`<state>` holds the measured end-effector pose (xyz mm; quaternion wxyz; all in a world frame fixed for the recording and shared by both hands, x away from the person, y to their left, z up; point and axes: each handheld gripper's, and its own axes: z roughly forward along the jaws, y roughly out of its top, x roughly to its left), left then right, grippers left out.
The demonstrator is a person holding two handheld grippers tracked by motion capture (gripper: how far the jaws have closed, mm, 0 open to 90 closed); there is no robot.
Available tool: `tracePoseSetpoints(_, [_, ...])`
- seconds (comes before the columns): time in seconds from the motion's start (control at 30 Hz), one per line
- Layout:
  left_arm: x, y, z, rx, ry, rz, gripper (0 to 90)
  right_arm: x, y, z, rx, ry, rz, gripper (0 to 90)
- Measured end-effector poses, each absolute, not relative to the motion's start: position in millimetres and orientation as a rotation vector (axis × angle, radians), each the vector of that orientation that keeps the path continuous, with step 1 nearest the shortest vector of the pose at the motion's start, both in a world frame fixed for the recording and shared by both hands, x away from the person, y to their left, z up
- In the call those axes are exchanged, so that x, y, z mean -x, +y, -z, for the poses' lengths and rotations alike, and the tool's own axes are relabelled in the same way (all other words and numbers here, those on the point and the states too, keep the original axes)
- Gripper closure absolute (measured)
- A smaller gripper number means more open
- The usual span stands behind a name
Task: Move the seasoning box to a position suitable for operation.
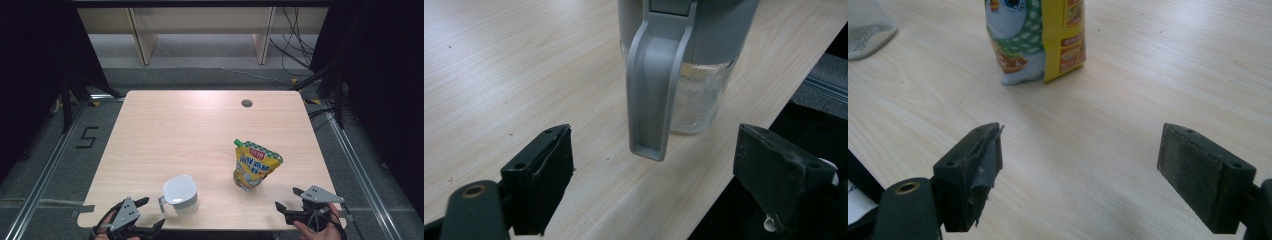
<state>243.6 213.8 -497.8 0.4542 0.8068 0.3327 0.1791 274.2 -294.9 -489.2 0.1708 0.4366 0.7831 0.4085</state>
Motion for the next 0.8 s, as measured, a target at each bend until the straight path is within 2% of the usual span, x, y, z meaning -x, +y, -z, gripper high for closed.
tracePoseSetpoints(0.8, [-248.9, 212.8, 497.1, -2.028, 0.814, -0.471, 17.2, -276.3, -295.9, 491.0, -1.211, 2.211, -1.153, 19.8])
